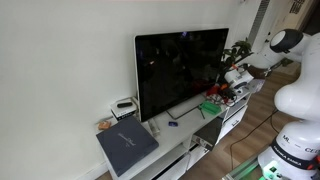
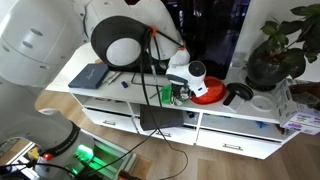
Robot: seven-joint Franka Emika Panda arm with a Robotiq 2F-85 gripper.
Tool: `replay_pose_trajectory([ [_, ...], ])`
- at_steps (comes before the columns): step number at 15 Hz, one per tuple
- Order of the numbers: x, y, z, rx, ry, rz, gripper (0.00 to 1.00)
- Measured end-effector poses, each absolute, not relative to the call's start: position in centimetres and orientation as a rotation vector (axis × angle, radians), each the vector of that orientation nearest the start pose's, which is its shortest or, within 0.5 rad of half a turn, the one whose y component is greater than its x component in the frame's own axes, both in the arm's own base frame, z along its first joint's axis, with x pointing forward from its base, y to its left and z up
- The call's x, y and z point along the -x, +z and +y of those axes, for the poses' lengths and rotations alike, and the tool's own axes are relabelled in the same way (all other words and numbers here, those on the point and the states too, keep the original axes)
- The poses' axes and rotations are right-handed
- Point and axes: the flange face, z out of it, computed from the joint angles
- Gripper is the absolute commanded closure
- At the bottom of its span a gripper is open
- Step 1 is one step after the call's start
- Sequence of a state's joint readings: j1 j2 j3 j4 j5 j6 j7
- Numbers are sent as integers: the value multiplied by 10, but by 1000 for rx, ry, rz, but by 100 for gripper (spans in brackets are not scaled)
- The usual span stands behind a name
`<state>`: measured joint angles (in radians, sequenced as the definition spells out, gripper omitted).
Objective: Put the towel into the case
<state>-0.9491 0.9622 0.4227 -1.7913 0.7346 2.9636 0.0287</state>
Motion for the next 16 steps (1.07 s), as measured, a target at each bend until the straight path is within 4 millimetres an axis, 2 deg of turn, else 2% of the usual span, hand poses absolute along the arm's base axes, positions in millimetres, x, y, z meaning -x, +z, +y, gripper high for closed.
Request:
replay_pose_trajectory([
  [7, -510, 80, -366, 1997, -369, 1708, 100],
  [16, -485, 117, -341, 2046, -251, 1534, 100],
])
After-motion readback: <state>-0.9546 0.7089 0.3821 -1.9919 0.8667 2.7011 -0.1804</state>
